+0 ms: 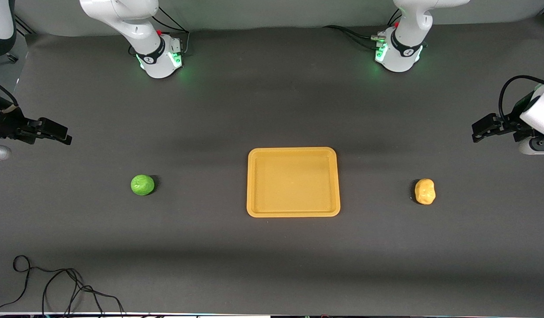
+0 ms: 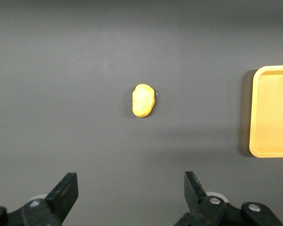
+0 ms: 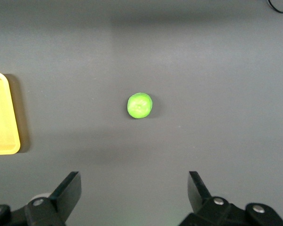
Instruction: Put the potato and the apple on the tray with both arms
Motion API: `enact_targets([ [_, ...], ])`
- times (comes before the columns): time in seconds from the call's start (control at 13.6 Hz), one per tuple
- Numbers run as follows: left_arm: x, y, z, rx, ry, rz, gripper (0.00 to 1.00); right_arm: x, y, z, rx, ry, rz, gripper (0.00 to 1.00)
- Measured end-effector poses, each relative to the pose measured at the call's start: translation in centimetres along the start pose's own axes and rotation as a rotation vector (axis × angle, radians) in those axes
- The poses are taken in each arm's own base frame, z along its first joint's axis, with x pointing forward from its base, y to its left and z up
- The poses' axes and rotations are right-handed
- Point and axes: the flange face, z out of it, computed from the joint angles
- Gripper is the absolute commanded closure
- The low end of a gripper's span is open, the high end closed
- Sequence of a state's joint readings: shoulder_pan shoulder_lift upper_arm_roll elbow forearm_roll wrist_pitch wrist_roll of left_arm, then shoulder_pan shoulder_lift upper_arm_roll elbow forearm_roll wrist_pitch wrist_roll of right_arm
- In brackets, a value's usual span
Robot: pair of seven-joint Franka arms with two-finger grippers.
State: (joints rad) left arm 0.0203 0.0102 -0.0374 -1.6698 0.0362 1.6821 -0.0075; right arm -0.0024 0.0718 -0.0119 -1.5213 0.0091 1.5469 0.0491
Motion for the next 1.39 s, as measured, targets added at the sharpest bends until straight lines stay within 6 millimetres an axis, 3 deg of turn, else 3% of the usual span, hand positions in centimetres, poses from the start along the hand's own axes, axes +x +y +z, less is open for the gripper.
enact_targets([
  [0.44,0.1,0.1,0.3,0.0,0.006,0.001,0.0,-0.1,-0.9,0.3,0.0,-0.005,-0.015,0.0],
  [0.59,0.8,0.2,2.0,-0.001,0.013,0.003,0.0,-0.1,-0.8,0.3,0.0,-0.006,-0.013,0.0],
  [0.73,2.2,0.5,6.6,-0.003,0.01,0.011,0.0,0.0,-0.7,0.5,-0.001,-0.011,-0.012,0.0],
  [1.1,5.3,1.7,23.8,0.018,-0.073,0.061,0.0,0.3,-0.7,1.6,-0.006,-0.032,-0.012,0.0],
  [1.25,5.7,2.1,29.1,0.018,-0.111,0.072,0.0,0.8,-0.7,3.6,-0.008,-0.053,-0.011,0.0],
  [1.39,5.7,2.2,32.8,0.015,-0.141,0.075,0.0,1.5,-0.7,6.8,-0.008,-0.048,-0.011,0.0],
])
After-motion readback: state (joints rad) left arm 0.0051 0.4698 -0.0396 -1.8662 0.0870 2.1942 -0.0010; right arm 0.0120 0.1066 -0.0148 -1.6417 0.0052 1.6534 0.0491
